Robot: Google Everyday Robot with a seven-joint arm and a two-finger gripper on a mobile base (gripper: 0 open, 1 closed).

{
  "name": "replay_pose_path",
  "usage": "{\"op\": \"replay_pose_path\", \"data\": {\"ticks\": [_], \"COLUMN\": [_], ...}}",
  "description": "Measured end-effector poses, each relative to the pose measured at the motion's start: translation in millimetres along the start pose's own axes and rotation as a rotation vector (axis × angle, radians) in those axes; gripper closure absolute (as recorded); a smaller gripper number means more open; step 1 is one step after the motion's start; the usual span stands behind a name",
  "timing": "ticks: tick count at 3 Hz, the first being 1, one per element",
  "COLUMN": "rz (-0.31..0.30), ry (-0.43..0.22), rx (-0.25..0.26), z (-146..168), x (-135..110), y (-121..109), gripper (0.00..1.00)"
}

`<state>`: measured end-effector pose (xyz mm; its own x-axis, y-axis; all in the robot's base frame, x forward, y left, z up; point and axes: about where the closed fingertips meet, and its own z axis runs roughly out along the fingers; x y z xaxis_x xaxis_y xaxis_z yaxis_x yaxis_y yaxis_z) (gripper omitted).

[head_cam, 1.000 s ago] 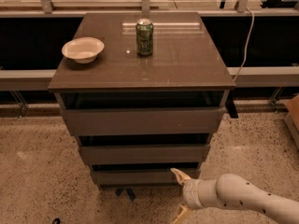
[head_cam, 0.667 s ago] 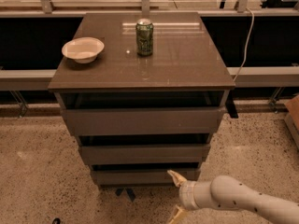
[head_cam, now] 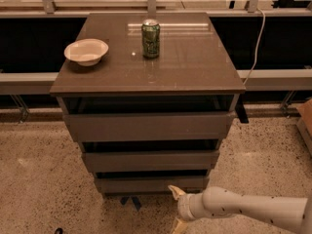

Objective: Open bottom drawer

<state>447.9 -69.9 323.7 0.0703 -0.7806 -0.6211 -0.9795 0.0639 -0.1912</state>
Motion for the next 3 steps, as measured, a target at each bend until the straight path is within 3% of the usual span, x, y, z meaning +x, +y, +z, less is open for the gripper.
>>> {"op": "replay_pose_path", "data": {"ticks": [1,3], "rz": [0.004,0.031], "ry": [0.014,0.019], "rx": [-0.007,0.003], "z": [26,80], "x": [25,74], "y": [-9,-51], "gripper": [0.0,0.0]}}
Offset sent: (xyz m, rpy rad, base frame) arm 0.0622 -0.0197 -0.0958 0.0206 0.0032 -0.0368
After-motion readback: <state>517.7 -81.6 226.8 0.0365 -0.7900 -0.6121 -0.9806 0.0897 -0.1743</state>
